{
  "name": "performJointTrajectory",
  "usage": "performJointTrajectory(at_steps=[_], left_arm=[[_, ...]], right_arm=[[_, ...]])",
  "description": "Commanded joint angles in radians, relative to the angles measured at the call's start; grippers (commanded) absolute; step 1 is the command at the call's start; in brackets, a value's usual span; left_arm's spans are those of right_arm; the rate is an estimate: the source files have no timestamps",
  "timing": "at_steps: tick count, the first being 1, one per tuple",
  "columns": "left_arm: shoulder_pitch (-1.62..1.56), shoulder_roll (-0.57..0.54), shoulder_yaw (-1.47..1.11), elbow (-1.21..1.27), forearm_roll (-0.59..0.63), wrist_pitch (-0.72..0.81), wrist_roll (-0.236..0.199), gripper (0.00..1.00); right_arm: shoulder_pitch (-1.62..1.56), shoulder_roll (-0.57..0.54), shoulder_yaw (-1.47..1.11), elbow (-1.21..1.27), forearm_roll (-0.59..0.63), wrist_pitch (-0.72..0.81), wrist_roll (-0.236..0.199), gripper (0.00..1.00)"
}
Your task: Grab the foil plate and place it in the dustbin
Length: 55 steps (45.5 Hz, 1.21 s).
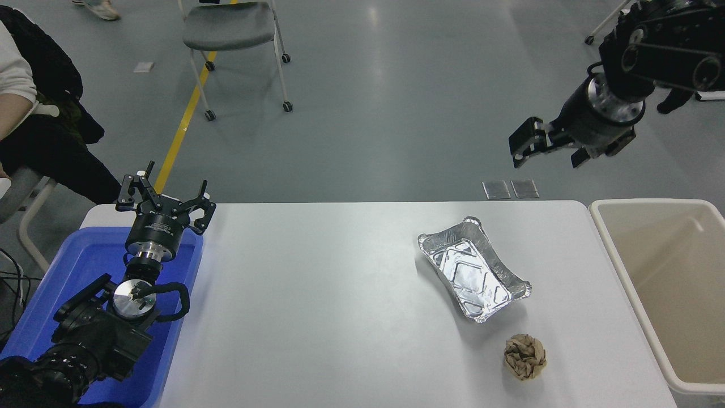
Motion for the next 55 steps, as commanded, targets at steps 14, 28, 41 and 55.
performJointTrajectory(at_steps=[14,28,41,55], left_arm=[[-0.001,0.000,0.000,0.000,0.000,0.000,0.000,0.99],[0.001,-0.001,0.000,0.000,0.000,0.000,0.000,0.99],[0.001,0.000,-0.002,0.000,0.000,0.000,0.000,0.99],[0.001,0.000,-0.002,0.000,0.000,0.000,0.000,0.99]], right_arm=[[-0.313,0.172,0.009,-0.179,-0.016,-0.287,0.000,1.00],[-0.466,0.192,0.005,-0.305,-0.018,-0.393,0.000,1.00],[-0.576,0.215,0.003,-0.339,-0.091,-0.486,0.000,1.00],[-0.681,0.235,0.003,-0.409,-0.180,-0.580,0.000,1.00]])
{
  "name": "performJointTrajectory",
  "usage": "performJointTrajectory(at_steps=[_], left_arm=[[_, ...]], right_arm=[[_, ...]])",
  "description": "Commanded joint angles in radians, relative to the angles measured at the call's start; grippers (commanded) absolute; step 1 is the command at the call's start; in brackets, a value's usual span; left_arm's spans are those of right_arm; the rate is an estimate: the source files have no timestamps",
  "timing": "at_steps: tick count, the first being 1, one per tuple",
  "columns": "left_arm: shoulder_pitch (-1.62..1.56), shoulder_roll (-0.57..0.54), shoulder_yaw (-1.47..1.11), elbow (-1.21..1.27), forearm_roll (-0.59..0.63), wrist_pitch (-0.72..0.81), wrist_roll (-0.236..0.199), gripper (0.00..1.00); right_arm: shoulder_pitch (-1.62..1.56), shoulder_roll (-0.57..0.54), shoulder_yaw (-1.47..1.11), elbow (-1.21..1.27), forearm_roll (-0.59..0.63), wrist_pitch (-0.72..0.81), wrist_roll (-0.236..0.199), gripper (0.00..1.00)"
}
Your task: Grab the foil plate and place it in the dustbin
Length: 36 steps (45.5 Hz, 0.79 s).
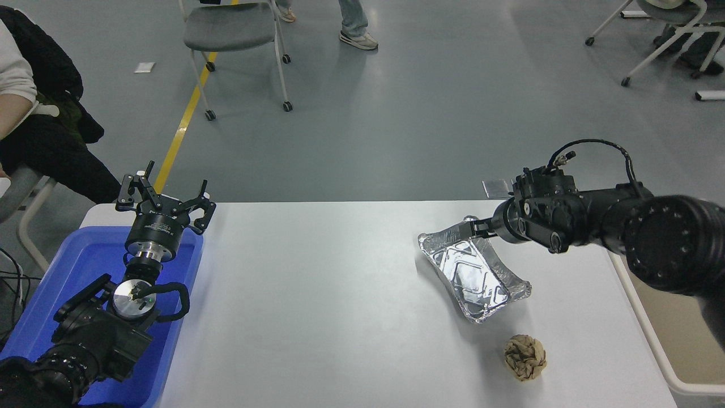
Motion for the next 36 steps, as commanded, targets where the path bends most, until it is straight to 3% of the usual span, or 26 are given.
performJointTrajectory(at_steps=[1,27,36], left_arm=[[0.000,0.001,0.000,0.000,0.000,0.000,0.000,0.99],[0.000,0.001,0.001,0.000,0.000,0.000,0.000,0.99],[0.000,0.001,0.001,0.000,0.000,0.000,0.000,0.99]], right_arm=[[-0.092,0.023,0.000,-0.056,-0.059,-0.083,0.000,1.00],[-0.220,0.023,0.003,-0.141,-0.133,-0.147,0.002,0.99],[-0.230,0.023,0.003,-0.138,-0.133,-0.170,0.003,0.93]])
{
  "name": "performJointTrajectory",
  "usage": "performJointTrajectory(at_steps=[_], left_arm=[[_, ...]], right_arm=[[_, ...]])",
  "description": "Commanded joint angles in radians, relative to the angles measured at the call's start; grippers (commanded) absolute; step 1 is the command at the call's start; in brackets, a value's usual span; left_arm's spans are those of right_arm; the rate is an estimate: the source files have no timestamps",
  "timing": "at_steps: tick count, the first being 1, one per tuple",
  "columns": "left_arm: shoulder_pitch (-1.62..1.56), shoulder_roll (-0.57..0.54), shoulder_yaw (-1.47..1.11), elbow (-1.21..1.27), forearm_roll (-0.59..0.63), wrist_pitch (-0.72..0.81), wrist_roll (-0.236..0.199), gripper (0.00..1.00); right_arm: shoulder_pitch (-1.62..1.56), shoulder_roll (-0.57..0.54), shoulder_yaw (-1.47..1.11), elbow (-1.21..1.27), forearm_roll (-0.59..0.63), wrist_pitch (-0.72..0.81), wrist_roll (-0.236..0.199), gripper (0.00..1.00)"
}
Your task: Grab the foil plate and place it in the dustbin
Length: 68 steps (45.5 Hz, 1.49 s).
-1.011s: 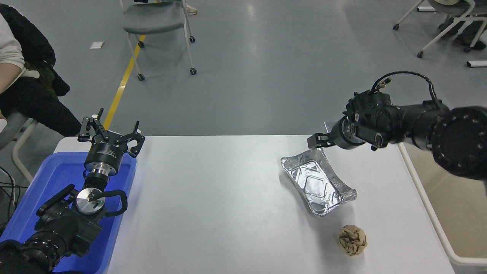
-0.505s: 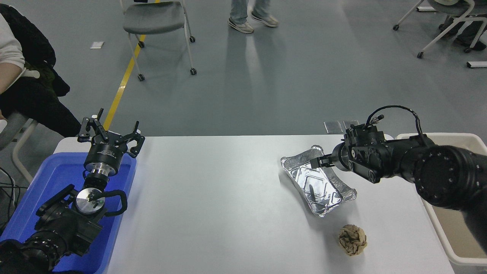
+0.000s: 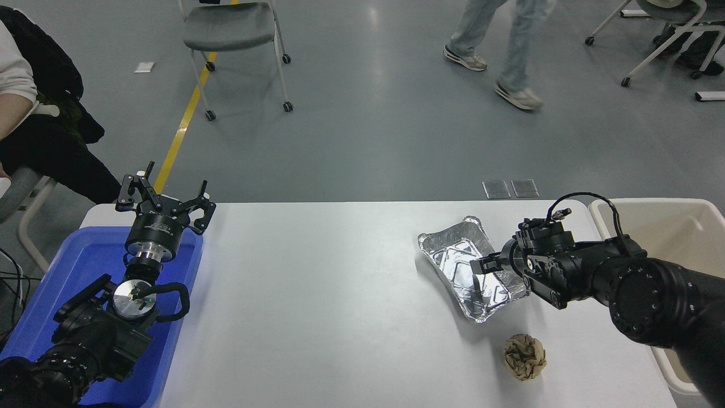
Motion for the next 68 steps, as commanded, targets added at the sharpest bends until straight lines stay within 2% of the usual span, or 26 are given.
performJointTrajectory(at_steps=[1,5,7,9,11,12,14,17,24,31,54,61,68], left_arm=[[0.000,0.001,0.000,0.000,0.000,0.000,0.000,0.99],[0.000,0.001,0.000,0.000,0.000,0.000,0.000,0.99],[0.000,0.001,0.000,0.000,0.000,0.000,0.000,0.99],[0.000,-0.001,0.000,0.000,0.000,0.000,0.000,0.99],[0.000,0.001,0.000,0.000,0.000,0.000,0.000,0.99],[0.000,-0.001,0.000,0.000,0.000,0.000,0.000,0.99],[0.000,0.001,0.000,0.000,0.000,0.000,0.000,0.99],[0.000,-0.001,0.000,0.000,0.000,0.000,0.000,0.99],[0.000,-0.001,0.000,0.000,0.000,0.000,0.000,0.99],[0.000,0.001,0.000,0.000,0.000,0.000,0.000,0.99],[0.000,-0.001,0.000,0.000,0.000,0.000,0.000,0.99],[0.000,0.001,0.000,0.000,0.000,0.000,0.000,0.99],[0.000,0.001,0.000,0.000,0.000,0.000,0.000,0.99]], right_arm=[[-0.022,0.000,0.001,-0.005,-0.010,-0.031,0.003,0.90],[-0.025,0.000,0.001,-0.002,-0.015,-0.041,0.003,0.81],[-0.027,0.000,0.001,-0.001,-0.022,-0.045,0.003,0.73],[-0.030,0.000,0.001,-0.001,-0.032,-0.050,0.001,0.58],[-0.030,0.000,0.001,0.001,-0.036,-0.048,0.001,0.36],[-0.030,0.000,0.001,0.002,-0.036,-0.048,0.001,0.30],[-0.032,0.000,0.001,0.002,-0.036,-0.048,0.003,0.27],[-0.032,0.000,0.002,0.005,-0.036,-0.048,0.003,0.18],[-0.033,0.000,0.002,0.007,-0.036,-0.048,0.006,0.15],[-0.032,0.000,0.002,0.007,-0.038,-0.048,0.009,0.00],[0.070,-0.004,-0.001,0.073,-0.033,-0.033,0.010,0.00],[0.229,-0.111,0.002,0.218,-0.026,0.004,0.010,0.00],[0.421,-0.234,0.008,0.349,-0.026,0.146,0.010,0.00]])
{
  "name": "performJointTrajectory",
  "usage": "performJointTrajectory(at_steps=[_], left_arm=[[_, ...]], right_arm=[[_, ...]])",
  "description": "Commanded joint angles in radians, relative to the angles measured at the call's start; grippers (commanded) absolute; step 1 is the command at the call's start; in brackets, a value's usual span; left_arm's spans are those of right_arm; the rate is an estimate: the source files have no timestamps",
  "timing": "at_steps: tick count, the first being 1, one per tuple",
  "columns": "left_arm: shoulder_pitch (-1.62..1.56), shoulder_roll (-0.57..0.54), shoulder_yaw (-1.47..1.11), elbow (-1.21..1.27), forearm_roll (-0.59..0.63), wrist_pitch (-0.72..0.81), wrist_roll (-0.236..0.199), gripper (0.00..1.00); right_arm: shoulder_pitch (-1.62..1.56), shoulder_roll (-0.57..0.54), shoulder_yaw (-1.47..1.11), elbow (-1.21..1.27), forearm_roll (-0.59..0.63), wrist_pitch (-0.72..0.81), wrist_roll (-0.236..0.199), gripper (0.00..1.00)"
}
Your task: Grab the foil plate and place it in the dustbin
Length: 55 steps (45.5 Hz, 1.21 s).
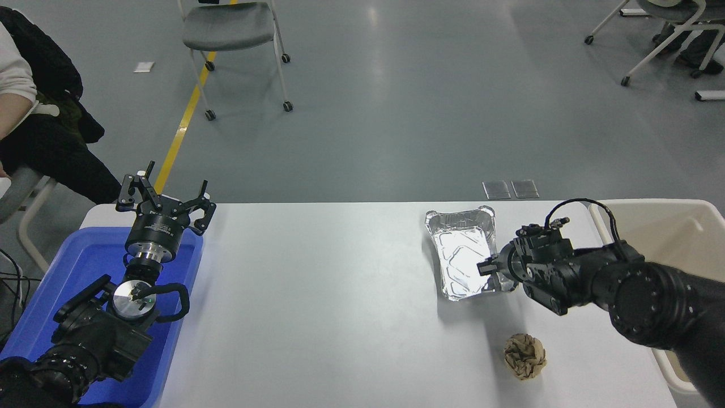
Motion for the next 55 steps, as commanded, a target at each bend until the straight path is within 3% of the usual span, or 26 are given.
performJointTrajectory(at_steps=[1,15,29,55], left_arm=[[0.000,-0.001,0.000,0.000,0.000,0.000,0.000,0.99],[0.000,0.001,0.000,0.000,0.000,0.000,0.000,0.99],[0.000,0.001,0.000,0.000,0.000,0.000,0.000,0.99],[0.000,0.001,0.000,0.000,0.000,0.000,0.000,0.99]], right_arm=[[0.262,-0.159,0.007,0.186,0.004,0.164,0.000,0.00],[0.657,-0.395,0.016,0.458,0.004,0.460,0.000,0.00],[0.891,-0.489,0.035,0.564,0.005,0.649,0.001,0.00],[1.029,-0.512,0.094,0.565,0.009,0.654,0.000,0.00]])
